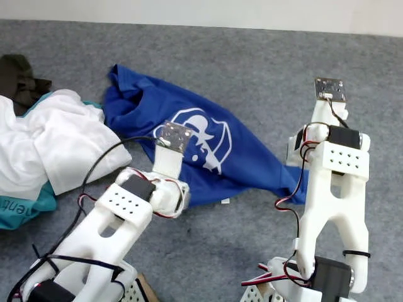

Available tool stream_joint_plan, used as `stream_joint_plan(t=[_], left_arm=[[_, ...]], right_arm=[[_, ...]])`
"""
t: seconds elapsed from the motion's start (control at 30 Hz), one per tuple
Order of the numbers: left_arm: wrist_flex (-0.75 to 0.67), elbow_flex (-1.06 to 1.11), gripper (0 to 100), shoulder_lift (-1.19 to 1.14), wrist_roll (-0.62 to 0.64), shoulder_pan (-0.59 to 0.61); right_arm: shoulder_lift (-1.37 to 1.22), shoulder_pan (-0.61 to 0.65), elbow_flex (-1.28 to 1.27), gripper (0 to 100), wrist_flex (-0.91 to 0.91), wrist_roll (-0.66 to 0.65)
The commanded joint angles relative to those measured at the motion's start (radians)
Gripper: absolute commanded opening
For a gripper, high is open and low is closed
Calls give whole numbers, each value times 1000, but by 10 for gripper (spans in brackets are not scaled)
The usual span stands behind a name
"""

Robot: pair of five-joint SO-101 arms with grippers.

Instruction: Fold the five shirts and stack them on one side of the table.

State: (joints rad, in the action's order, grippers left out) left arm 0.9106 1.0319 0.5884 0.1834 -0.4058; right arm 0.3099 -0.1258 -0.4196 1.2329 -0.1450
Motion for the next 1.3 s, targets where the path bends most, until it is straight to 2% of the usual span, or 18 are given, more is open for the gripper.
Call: stream_joint_plan(t=[0.0, 0.2, 0.4, 0.6, 1.0, 1.27], left_arm=[[-6, -4, 175, -2, -5, -44], [-6, -4, 180, -2, -3, -36], [41, -8, 285, -1, 2, -36], [38, -4, 252, -1, -3, -36], [14, -2, 252, -12, -3, -36], [-84, -28, 252, -211, -3, -8]], right_arm=[[42, 4, 4, 105, -21, -11], [42, 4, 4, 105, -19, -11], [44, 5, 4, 105, -19, -9], [45, 5, 4, 105, -18, -11], [47, 5, 4, 105, -18, -11], [47, 5, 5, 105, -15, -11]])
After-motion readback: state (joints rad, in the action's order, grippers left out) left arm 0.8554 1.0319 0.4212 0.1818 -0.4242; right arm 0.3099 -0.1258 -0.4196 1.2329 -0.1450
